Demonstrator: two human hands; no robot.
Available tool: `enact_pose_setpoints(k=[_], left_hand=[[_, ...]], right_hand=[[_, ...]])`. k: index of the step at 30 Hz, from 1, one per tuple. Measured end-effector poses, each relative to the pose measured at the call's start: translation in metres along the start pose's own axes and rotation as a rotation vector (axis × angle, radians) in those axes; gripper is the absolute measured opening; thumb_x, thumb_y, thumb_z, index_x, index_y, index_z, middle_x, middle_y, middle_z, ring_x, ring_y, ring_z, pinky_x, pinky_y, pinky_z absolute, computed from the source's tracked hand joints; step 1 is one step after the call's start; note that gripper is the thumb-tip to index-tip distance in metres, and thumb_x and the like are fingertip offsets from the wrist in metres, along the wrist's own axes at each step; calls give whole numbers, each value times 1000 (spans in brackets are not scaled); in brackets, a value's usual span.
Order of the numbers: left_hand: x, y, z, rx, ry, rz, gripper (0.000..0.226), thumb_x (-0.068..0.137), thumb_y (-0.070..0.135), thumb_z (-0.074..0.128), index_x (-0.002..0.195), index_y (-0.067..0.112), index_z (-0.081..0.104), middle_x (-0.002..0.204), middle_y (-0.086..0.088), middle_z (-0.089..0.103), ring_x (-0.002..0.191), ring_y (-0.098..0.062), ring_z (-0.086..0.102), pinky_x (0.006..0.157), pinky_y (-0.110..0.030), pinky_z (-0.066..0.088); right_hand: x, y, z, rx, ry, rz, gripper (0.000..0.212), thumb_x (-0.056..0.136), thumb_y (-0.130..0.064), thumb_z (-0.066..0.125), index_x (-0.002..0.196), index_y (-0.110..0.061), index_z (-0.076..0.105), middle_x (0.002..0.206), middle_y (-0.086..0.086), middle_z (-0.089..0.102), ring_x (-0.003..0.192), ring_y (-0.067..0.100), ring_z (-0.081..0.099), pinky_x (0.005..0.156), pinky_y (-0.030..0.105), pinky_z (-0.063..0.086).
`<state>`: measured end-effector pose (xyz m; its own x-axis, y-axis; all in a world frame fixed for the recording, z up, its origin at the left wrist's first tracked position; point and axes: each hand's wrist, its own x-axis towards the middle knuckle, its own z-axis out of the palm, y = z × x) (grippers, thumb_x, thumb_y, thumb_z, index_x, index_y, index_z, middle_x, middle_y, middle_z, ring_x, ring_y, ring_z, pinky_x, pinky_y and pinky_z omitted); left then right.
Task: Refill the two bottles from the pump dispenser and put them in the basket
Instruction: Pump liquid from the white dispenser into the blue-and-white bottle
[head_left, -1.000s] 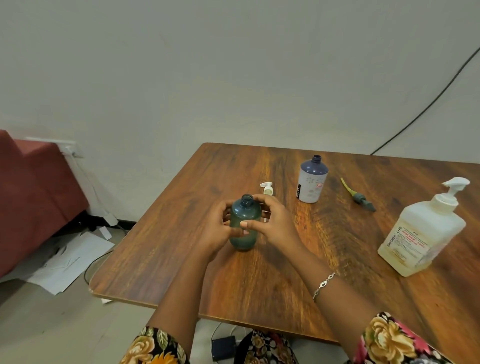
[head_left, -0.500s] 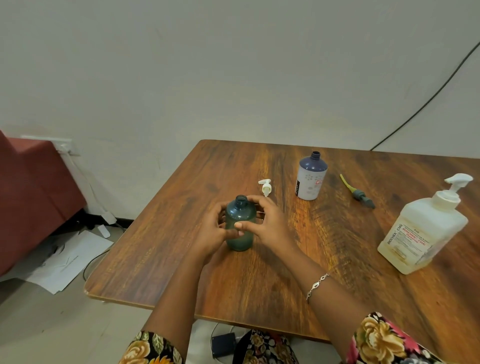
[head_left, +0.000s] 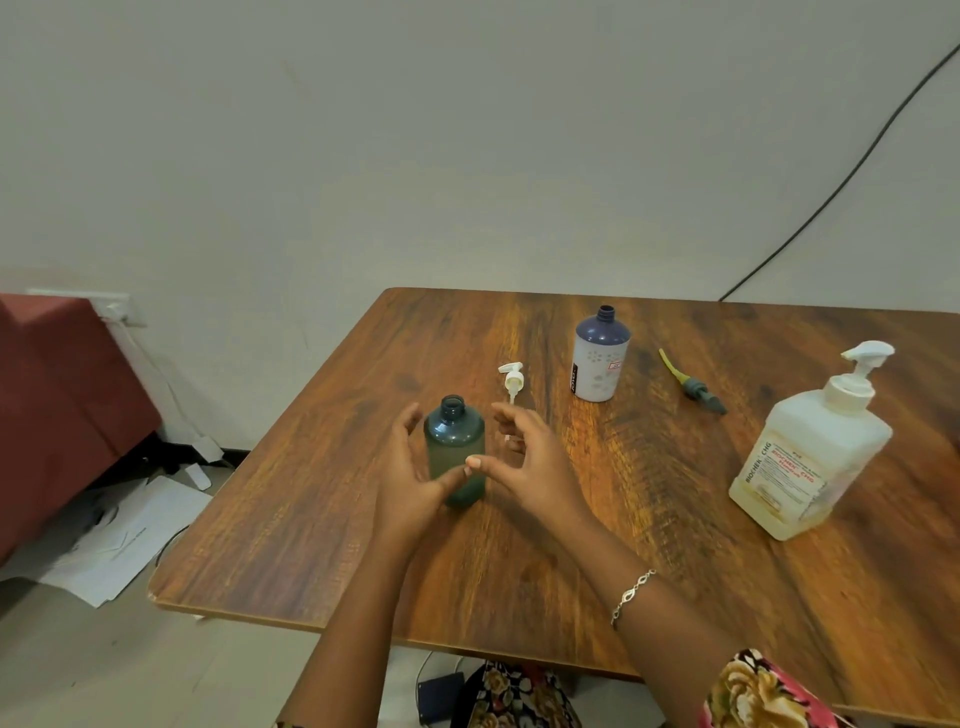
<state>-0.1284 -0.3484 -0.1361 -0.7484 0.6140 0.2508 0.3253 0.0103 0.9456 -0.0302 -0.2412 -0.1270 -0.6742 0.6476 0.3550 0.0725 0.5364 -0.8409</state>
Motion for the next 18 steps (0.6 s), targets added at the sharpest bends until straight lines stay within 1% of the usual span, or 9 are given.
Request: enact_pose_setpoints(k=[2, 4, 5, 7, 9, 10, 14, 16, 18], left_hand=[[-9, 5, 7, 76, 132, 94, 84, 70, 10, 78, 141, 16, 32, 146, -1, 35, 135, -14, 31, 108, -31, 28], [-17, 12, 16, 125, 207, 195, 84, 72, 7, 77, 141, 18, 30, 149, -2, 32, 140, -17, 25, 113, -38, 25], [-20, 15, 21, 132, 227, 244, 84, 73, 6, 76, 141, 18, 29, 149, -2, 32, 141, -16, 23, 114, -39, 24], [-24, 21, 31, 132, 243, 331, 82, 73, 4, 75, 141, 17, 29, 149, -2, 32, 141, -12, 20, 115, -36, 23], [-26, 26, 43, 167, 227, 415, 79, 74, 7, 73, 140, 15, 30, 148, -2, 33, 142, -11, 19, 115, -31, 22], [-26, 29, 50, 179, 206, 451, 77, 75, 11, 71, 140, 14, 30, 148, -2, 33, 142, -11, 18, 115, -29, 21], [-16, 42, 79, 129, 86, 462, 77, 74, 20, 67, 140, 15, 27, 148, 1, 30, 142, -10, 17, 114, -19, 17], [-7, 46, 93, 144, 23, 456, 79, 75, 23, 69, 142, 15, 26, 149, 0, 29, 141, -12, 19, 114, -23, 19], [1, 49, 107, 175, -46, 403, 84, 76, 21, 74, 144, 13, 25, 150, -1, 28, 140, -14, 23, 113, -26, 22]], right_hand=[[-7, 4, -9, 10, 16, 8, 63, 74, -19, 77, 130, -13, 49, 120, -3, 50, 110, 7, 49, 92, 15, 41], [-14, 8, -19, 7, 38, 10, 60, 74, -19, 77, 128, -14, 50, 116, -5, 50, 106, 6, 49, 87, 8, 39], [-18, 10, -25, 10, 51, 10, 57, 74, -19, 77, 126, -17, 51, 115, -6, 50, 105, 5, 49, 86, 8, 38], [-23, 13, -34, 6, 79, 18, 56, 74, -20, 76, 125, -19, 51, 115, -7, 51, 105, 5, 50, 87, 12, 40], [-29, 17, -46, -4, 109, 31, 57, 74, -21, 76, 125, -19, 52, 115, -8, 52, 106, 5, 51, 89, 15, 42], [-31, 19, -52, -8, 124, 35, 56, 74, -21, 76, 125, -19, 52, 115, -8, 52, 106, 6, 51, 89, 14, 42], [-32, 27, -79, -42, 177, 63, 57, 73, -18, 77, 124, -15, 53, 112, -6, 51, 103, 6, 51, 82, 3, 38], [-29, 30, -93, -62, 199, 75, 57, 73, -18, 77, 125, -13, 53, 112, -6, 50, 104, 9, 52, 83, 8, 40], [-24, 34, -107, -91, 221, 87, 58, 73, -20, 77, 125, -13, 52, 113, -5, 51, 105, 11, 52, 85, 14, 42]])
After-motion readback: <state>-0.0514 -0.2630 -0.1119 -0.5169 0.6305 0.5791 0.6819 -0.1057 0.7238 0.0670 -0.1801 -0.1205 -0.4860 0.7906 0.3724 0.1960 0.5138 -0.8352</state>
